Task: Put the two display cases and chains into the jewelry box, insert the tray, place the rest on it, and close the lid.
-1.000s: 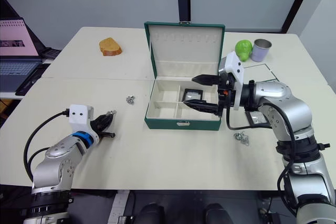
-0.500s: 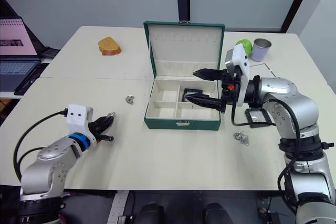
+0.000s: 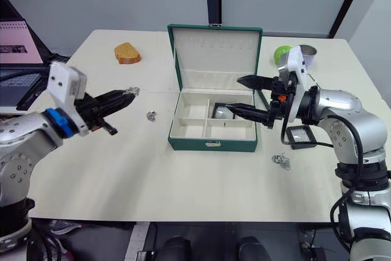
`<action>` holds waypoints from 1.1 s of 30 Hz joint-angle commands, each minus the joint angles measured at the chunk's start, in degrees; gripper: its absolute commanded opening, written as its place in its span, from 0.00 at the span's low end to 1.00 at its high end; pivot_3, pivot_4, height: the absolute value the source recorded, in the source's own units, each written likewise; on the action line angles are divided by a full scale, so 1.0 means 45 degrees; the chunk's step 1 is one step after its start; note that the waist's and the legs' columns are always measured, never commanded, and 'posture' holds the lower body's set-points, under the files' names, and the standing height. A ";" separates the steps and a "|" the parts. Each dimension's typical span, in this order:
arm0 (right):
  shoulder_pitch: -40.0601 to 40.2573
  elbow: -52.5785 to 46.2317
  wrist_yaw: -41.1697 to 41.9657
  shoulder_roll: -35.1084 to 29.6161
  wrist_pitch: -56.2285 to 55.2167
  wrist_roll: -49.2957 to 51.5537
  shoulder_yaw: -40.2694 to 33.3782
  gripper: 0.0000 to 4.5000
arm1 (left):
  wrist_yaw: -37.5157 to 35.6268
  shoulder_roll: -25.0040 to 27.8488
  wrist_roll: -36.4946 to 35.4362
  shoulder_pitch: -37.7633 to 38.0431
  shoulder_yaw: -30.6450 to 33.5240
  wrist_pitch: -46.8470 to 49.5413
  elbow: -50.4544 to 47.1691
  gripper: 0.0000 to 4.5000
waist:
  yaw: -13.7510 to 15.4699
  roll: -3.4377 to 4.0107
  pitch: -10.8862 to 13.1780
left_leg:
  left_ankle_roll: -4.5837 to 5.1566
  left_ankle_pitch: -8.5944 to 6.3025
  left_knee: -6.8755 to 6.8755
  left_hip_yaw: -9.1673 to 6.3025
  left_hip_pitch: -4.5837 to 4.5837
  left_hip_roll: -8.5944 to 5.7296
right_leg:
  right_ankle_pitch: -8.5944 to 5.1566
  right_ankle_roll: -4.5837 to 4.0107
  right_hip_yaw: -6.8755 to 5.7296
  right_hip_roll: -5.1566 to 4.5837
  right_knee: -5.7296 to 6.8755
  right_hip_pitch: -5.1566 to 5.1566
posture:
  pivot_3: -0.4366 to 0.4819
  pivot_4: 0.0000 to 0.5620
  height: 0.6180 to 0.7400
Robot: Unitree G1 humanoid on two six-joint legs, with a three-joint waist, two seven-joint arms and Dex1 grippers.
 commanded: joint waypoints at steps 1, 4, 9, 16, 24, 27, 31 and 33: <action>0.0192 -0.0621 -0.0524 -0.0100 -0.0300 0.0023 -0.0633 1.00 | 0.0904 -0.0888 -0.0108 -0.1057 -0.0961 0.0481 -0.0329 0.04 | -0.0005 -0.0002 0.0001 | 0.0000 0.0000 0.0001 -0.0001 -0.0003 0.0001 | 0.0000 0.0000 -0.0001 0.0001 0.0000 0.0000 | 0.48 0.27 1.00; 0.0399 -0.0832 -0.0850 -0.0188 -0.0291 0.0012 -0.0851 1.00 | 0.2076 -0.2223 0.0404 -0.1942 -0.1861 0.0608 -0.0040 0.04 | -0.0005 -0.0003 0.0002 | 0.0000 0.0000 0.0001 -0.0002 -0.0012 0.0000 | 0.0000 0.0000 0.0003 0.0002 0.0000 -0.0006 | 0.48 0.27 1.00; 0.0644 -0.1143 -0.1027 -0.0475 -0.0115 0.0070 -0.1002 1.00 | 0.4209 -0.4087 0.1524 -0.2994 -0.2323 0.0559 0.0887 0.04 | -0.0056 -0.0003 0.0001 | 0.0001 0.0000 0.0003 -0.0004 -0.0015 -0.0001 | 0.0000 0.0000 0.0011 0.0009 0.0001 -0.0007 | 0.48 0.27 1.00; 0.0559 -0.1088 -0.0961 -0.0844 0.0054 0.0118 -0.0947 1.00 | 0.5835 -0.5961 0.2895 -0.3071 -0.2841 0.0055 0.1521 0.04 | -0.0030 -0.0003 0.0001 | 0.0001 0.0000 0.0006 -0.0001 -0.0022 -0.0005 | 0.0000 0.0000 0.0013 0.0006 -0.0002 -0.0005 | 0.48 0.27 1.00; 0.0049 -0.0666 -0.0770 -0.0891 0.0019 0.0046 -0.0762 1.00 | 0.6455 -0.6763 0.3921 -0.2754 -0.3386 0.0069 0.2038 0.04 | -0.0027 -0.0003 0.0002 | 0.0001 0.0000 0.0004 -0.0001 -0.0021 -0.0006 | 0.0000 0.0000 0.0012 0.0006 -0.0002 -0.0004 | 0.48 0.27 1.00; -0.0035 -0.0589 -0.0743 -0.0860 -0.0001 0.0027 -0.0711 1.00 | 0.6558 -0.6898 0.4302 -0.2854 -0.3480 -0.0032 0.2386 0.04 | -0.0023 -0.0003 0.0001 | 0.0001 0.0000 0.0004 -0.0001 -0.0020 -0.0006 | 0.0000 0.0000 0.0013 0.0006 -0.0002 -0.0004 | 0.48 0.27 1.00; -0.0059 -0.0569 -0.0722 -0.0851 -0.0009 0.0025 -0.0700 1.00 | 0.6693 -0.7182 0.4573 -0.2936 -0.3383 0.0059 0.2708 0.04 | -0.0007 -0.0003 0.0002 | 0.0001 0.0000 0.0005 -0.0001 -0.0023 -0.0008 | 0.0000 0.0001 0.0012 0.0004 -0.0003 -0.0004 | 0.48 0.27 1.00; -0.0062 -0.0577 -0.0728 -0.0848 -0.0002 0.0035 -0.0706 1.00 | 0.6666 -0.7282 0.4640 -0.2922 -0.3359 0.0068 0.2830 0.04 | -0.0006 -0.0003 0.0002 | 0.0000 0.0000 0.0005 -0.0001 -0.0023 -0.0007 | 0.0001 0.0001 0.0011 0.0005 -0.0002 -0.0004 | 0.48 0.27 1.00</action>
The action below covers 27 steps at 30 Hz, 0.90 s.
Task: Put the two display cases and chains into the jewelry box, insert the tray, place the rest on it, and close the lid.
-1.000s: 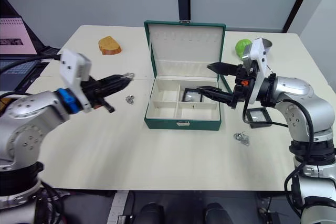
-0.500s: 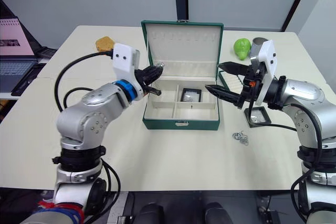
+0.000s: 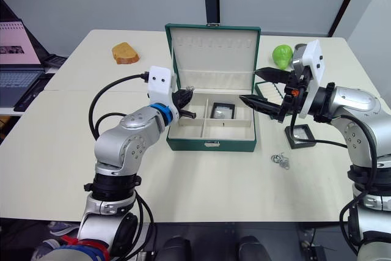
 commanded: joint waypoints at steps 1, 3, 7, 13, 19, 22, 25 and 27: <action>-0.0320 -0.0244 0.0016 -0.0058 -0.0118 0.0132 -0.0179 1.00 | 0.0006 -0.0144 0.0232 -0.0210 0.0008 -0.0292 -0.0074 0.04 | -0.0005 0.0000 0.0000 | 0.0000 0.0000 0.0000 0.0000 0.0000 0.0000 | 0.0000 0.0000 0.0000 0.0000 0.0000 0.0000 | 0.48 0.27 1.00; -0.0304 -0.0278 -0.0004 -0.0063 -0.0086 0.0149 -0.0188 1.00 | -0.0056 -0.0213 0.0316 -0.0167 -0.0008 -0.0376 0.0142 0.04 | -0.0003 0.0000 0.0000 | 0.0000 0.0000 -0.0001 0.0000 0.0001 0.0000 | 0.0000 0.0000 0.0001 0.0000 0.0001 0.0000 | 0.48 0.27 1.00; -0.0287 -0.0299 -0.0021 -0.0090 -0.0063 0.0150 -0.0203 1.00 | -0.0126 -0.0293 0.0468 -0.0190 -0.0008 -0.0439 0.0349 0.04 | -0.0002 0.0000 0.0000 | 0.0000 0.0000 -0.0001 0.0000 -0.0001 0.0000 | 0.0000 0.0000 0.0000 0.0000 0.0000 0.0001 | 0.48 0.27 1.00; -0.0261 -0.0332 -0.0044 -0.0124 -0.0026 0.0162 -0.0234 1.00 | -0.0143 -0.0339 0.0624 -0.0113 0.0008 -0.0486 0.0538 0.04 | -0.0002 -0.0001 0.0001 | 0.0000 0.0000 -0.0001 0.0000 0.0000 0.0000 | 0.0000 0.0000 0.0000 0.0000 0.0000 0.0001 | 0.48 0.27 1.00; -0.0238 -0.0370 -0.0057 -0.0141 0.0026 0.0168 -0.0248 1.00 | -0.0157 -0.0467 0.0651 -0.0096 0.0022 -0.0556 0.0628 0.04 | -0.0001 -0.0001 0.0001 | 0.0000 0.0000 -0.0002 0.0000 0.0000 0.0001 | 0.0000 0.0000 -0.0001 0.0000 0.0000 0.0001 | 0.48 0.27 1.00; -0.0232 -0.0395 -0.0070 -0.0126 0.0048 0.0180 -0.0247 1.00 | -0.0220 -0.0533 0.0648 -0.0092 0.0028 -0.0667 0.0637 0.24 | -0.0002 -0.0001 0.0001 | 0.0000 0.0000 -0.0002 0.0000 0.0001 0.0001 | 0.0000 0.0000 -0.0001 0.0000 0.0000 0.0001 | 0.48 0.27 1.00; -0.0209 -0.0419 -0.0073 -0.0122 0.0078 0.0193 -0.0254 1.00 | -0.0307 -0.0559 0.0657 -0.0057 -0.0046 -0.0677 0.0594 0.44 | -0.0002 -0.0001 0.0000 | -0.0001 0.0000 -0.0002 0.0001 0.0001 0.0001 | 0.0000 0.0000 0.0000 0.0000 0.0000 0.0001 | 0.48 0.27 1.00; -0.0198 -0.0441 -0.0083 -0.0118 0.0110 0.0197 -0.0261 1.00 | -0.0345 -0.0575 0.0662 -0.0044 -0.0036 -0.0660 0.0569 0.58 | -0.0001 -0.0001 0.0001 | -0.0001 0.0000 -0.0002 0.0001 0.0000 0.0000 | 0.0000 0.0000 0.0000 0.0000 0.0000 0.0001 | 0.48 0.27 1.00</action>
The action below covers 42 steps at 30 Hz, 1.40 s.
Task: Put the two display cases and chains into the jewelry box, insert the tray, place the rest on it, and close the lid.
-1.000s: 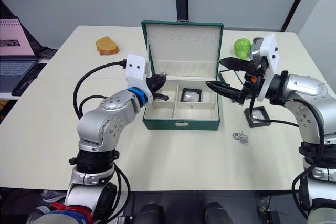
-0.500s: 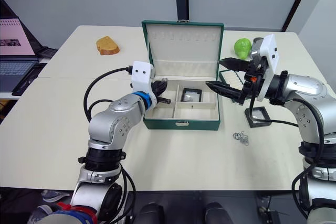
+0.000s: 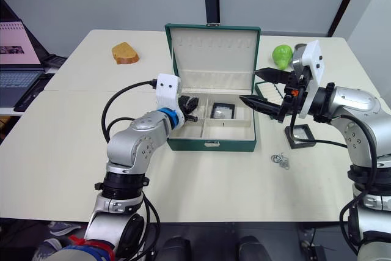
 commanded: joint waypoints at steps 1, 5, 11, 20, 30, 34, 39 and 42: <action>-0.0200 -0.0437 -0.0052 -0.0114 -0.0058 0.0195 -0.0264 1.00 | -0.0081 -0.0063 0.0115 -0.0044 -0.0028 -0.0283 -0.0403 0.58 | 0.0000 0.0000 0.0000 | 0.0000 0.0000 0.0000 0.0000 0.0000 0.0000 | 0.0000 0.0000 0.0000 0.0000 0.0000 0.0000 | 0.48 0.27 1.00; -0.0190 -0.0455 -0.0073 -0.0098 -0.0037 0.0203 -0.0278 1.00 | -0.0159 -0.0092 0.0097 -0.0071 -0.0003 -0.0286 -0.0428 0.58 | -0.0001 0.0000 0.0000 | 0.0000 0.0000 0.0000 0.0000 0.0000 0.0001 | 0.0000 0.0000 0.0000 0.0000 0.0000 0.0000 | 0.48 0.27 1.00; -0.0175 -0.0421 -0.0078 -0.0106 -0.0082 0.0193 -0.0313 1.00 | -0.0536 -0.0310 -0.0323 -0.0116 0.0167 -0.0393 -0.0640 0.66 | 0.0001 0.0000 0.0000 | 0.0000 0.0000 -0.0001 0.0000 0.0000 0.0000 | 0.0000 0.0000 -0.0001 0.0000 -0.0001 0.0000 | 0.48 0.27 1.00; 0.0236 -0.0477 0.0074 -0.0421 -0.0024 0.0396 -0.0779 1.00 | -0.2550 0.0426 -0.2345 0.0120 0.1179 0.0261 -0.1967 0.99 | -0.0024 0.0000 0.0000 | 0.0000 0.0000 -0.0004 0.0001 0.0001 0.0001 | 0.0000 0.0000 0.0001 0.0000 0.0000 -0.0001 | 0.48 0.27 1.00; 0.2910 -0.0120 0.0605 -0.2027 -0.0312 0.0192 -0.2302 1.00 | -0.7264 0.5617 -0.5886 0.2845 0.4827 0.0345 -0.3644 0.99 | -0.0027 0.0000 0.0001 | -0.0001 0.0000 -0.0012 0.0001 0.0007 0.0008 | 0.0000 0.0001 -0.0009 -0.0004 -0.0029 0.0004 | 0.48 0.27 1.00; 0.4547 0.0558 0.0628 -0.2443 -0.0704 -0.0041 -0.3421 1.00 | -0.8321 0.7308 -0.6130 0.4638 0.6748 -0.0181 -0.2946 0.99 | -0.0010 -0.0002 0.0002 | -0.0001 0.0000 -0.0013 -0.0004 0.0011 0.0008 | 0.0000 0.0000 -0.0020 -0.0007 -0.0058 0.0022 | 0.48 0.27 1.00; 0.6436 0.1140 0.0740 -0.2278 -0.1194 -0.0219 -0.4344 1.00 | -0.9384 0.8598 -0.5307 0.6603 0.7632 -0.1637 -0.1838 0.99 | -0.0012 -0.0001 0.0002 | -0.0001 -0.0001 -0.0026 -0.0003 0.0019 0.0007 | 0.0000 0.0000 -0.0018 -0.0007 -0.0070 0.0027 | 0.48 0.27 1.00; 0.7432 0.1530 0.0683 -0.2132 -0.1751 -0.0557 -0.4547 1.00 | -0.9780 0.9092 -0.4482 0.7456 0.7736 -0.2931 -0.0774 0.99 | -0.0016 0.0000 0.0003 | -0.0001 -0.0001 -0.0032 0.0000 0.0025 0.0007 | 0.0000 0.0000 -0.0017 -0.0006 -0.0081 0.0029 | 0.48 0.27 1.00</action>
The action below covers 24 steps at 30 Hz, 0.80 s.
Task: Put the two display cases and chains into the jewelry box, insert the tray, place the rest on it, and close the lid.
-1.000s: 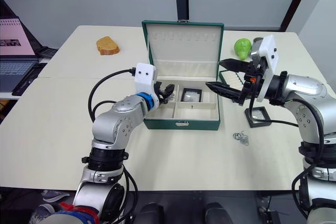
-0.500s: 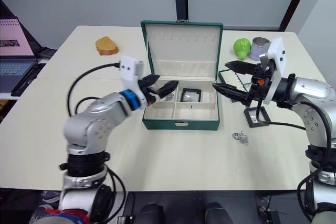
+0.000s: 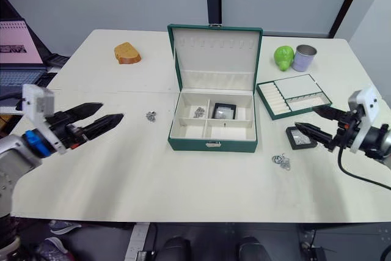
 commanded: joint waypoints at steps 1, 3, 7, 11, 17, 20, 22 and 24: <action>0.0683 0.0314 0.0052 -0.0021 -0.0918 -0.0571 -0.0495 1.00 | -0.0554 0.0484 0.0786 0.0542 0.0509 -0.1492 0.0940 0.99 | -0.0006 0.0002 0.0001 | 0.0000 0.0000 0.0000 0.0006 0.0003 -0.0001 | 0.0000 0.0000 0.0006 0.0000 0.0000 -0.0001 | 0.48 0.27 1.00; 0.1066 0.0668 0.0055 -0.0018 -0.1382 -0.0949 -0.0410 1.00 | -0.0855 0.0632 0.1106 0.0889 0.0450 -0.2138 0.1465 0.99 | -0.0010 0.0002 0.0001 | 0.0001 0.0000 -0.0001 0.0010 0.0003 -0.0001 | 0.0000 0.0000 0.0010 0.0000 0.0001 -0.0003 | 0.48 0.27 1.00; 0.1352 0.1294 0.0179 -0.0038 -0.2105 -0.1458 -0.0273 1.00 | -0.1130 0.0766 0.1763 0.1274 0.0113 -0.3171 0.2288 0.99 | -0.0011 0.0005 0.0001 | 0.0001 -0.0001 -0.0004 0.0013 0.0006 -0.0001 | 0.0000 0.0000 0.0010 0.0002 0.0006 -0.0004 | 0.48 0.27 1.00; 0.1336 0.1462 0.0209 -0.0032 -0.2346 -0.1594 -0.0190 1.00 | -0.1277 0.0773 0.2111 0.1395 -0.0095 -0.3657 0.2854 0.99 | -0.0011 0.0005 0.0002 | 0.0001 -0.0001 -0.0004 0.0016 0.0006 -0.0001 | 0.0000 0.0000 0.0014 0.0002 0.0006 -0.0005 | 0.48 0.27 1.00; 0.1179 0.1585 0.0322 -0.0086 -0.2402 -0.1655 -0.0202 1.00 | -0.1248 0.0697 0.2265 0.1433 -0.0219 -0.3976 0.3095 0.99 | -0.0009 0.0005 0.0001 | 0.0001 -0.0001 -0.0004 0.0017 0.0005 0.0001 | 0.0000 0.0000 0.0013 0.0002 0.0009 -0.0005 | 0.48 0.27 1.00; 0.1155 0.1488 0.0495 -0.0201 -0.2337 -0.1643 -0.0117 1.00 | -0.1239 0.0669 0.2293 0.1483 -0.0253 -0.3993 0.3100 0.99 | -0.0010 0.0006 0.0001 | 0.0001 -0.0001 -0.0003 0.0017 0.0006 0.0001 | 0.0000 0.0000 0.0013 0.0002 0.0012 -0.0005 | 0.48 0.27 1.00; 0.1129 0.1462 0.0562 -0.0276 -0.2286 -0.1624 -0.0111 1.00 | -0.1229 0.0666 0.2284 0.1497 -0.0253 -0.3955 0.3065 0.99 | -0.0009 0.0006 0.0001 | 0.0001 -0.0001 -0.0003 0.0017 0.0007 0.0001 | 0.0000 0.0000 0.0014 0.0002 0.0014 -0.0005 | 0.48 0.27 1.00; 0.1089 0.1426 0.0636 -0.0342 -0.2229 -0.1579 -0.0104 1.00 | -0.1194 0.0665 0.2302 0.1491 -0.0274 -0.3930 0.3024 0.99 | -0.0010 0.0007 0.0001 | 0.0001 -0.0001 -0.0003 0.0017 0.0006 0.0001 | 0.0000 0.0000 0.0013 0.0002 0.0014 -0.0006 | 0.48 0.27 1.00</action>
